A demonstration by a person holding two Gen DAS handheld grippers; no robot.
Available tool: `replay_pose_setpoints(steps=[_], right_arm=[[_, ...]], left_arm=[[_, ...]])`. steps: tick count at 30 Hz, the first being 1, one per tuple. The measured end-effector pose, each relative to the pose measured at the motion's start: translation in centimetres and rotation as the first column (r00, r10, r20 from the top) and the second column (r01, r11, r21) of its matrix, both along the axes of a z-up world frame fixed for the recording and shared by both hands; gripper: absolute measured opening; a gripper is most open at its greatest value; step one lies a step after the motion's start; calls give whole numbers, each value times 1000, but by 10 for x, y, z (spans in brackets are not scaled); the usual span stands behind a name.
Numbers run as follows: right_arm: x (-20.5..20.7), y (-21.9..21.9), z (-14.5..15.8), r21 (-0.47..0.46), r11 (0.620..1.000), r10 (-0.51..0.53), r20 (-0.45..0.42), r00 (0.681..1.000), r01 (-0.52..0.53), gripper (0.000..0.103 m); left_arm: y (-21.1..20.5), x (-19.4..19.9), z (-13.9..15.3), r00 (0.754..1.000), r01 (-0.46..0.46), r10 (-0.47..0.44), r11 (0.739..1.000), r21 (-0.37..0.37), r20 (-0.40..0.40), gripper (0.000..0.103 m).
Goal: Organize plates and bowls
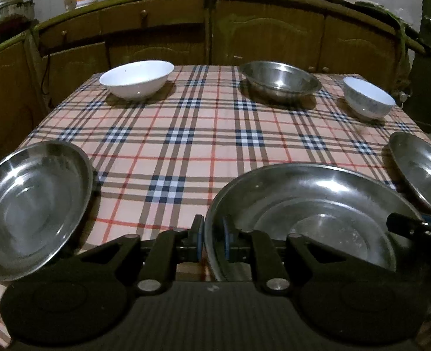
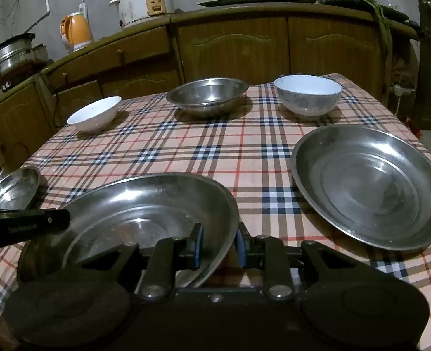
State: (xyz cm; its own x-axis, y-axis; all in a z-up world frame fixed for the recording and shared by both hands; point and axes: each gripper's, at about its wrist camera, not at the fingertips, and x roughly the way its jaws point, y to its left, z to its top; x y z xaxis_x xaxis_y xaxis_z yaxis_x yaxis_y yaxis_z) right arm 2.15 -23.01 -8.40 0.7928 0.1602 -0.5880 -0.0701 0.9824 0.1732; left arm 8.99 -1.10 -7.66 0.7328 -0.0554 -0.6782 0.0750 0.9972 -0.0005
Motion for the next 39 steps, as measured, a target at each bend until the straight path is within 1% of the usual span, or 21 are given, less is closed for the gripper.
replay_pose_setpoints(steps=[8,10,12,14,16,18,22,26,30,34,39], right_arm=[[1,1,-5,1,1000,0,-23,1000,0,31],[1,2,-5,3,1000,2,-28,1000,-2,31],[1,2,-6,6,1000,3,-35,999,-3,31],[2,1,-6,9,1000,3,-36,999,-2,32],[1,-1,-5,6,1000,-10,-33,999,10,33],[-1,-5,-3,12,1000,-22,-25,999,22,33],[-3,-14,4,35,998,-47,-13,999,47,33],[-7,-23,14,42,997,-64,6,998,64,33],[-13,-34,26,44,996,-79,32,996,78,34],[-19,-49,36,44,994,-100,47,994,98,35],[-26,-70,45,35,992,-125,58,990,123,35]], left_arm=[[3,2,-6,1000,-5,5,1000,-15,-26,16],[4,4,-9,999,-10,9,1000,-23,-41,20],[5,4,-10,999,-11,10,999,-30,-42,21],[5,4,-10,999,-14,13,999,-28,-42,29],[7,4,-8,999,-32,31,999,-28,-38,47],[11,3,-6,998,-57,56,998,-30,-31,51],[18,4,0,996,-83,81,996,-40,-37,55],[16,1,10,997,-77,76,996,-44,-19,57],[8,-4,21,998,-57,57,997,-53,-1,59],[-3,-8,30,1000,-29,30,998,-59,7,59],[-26,-9,39,1000,6,-5,999,-51,22,59]])
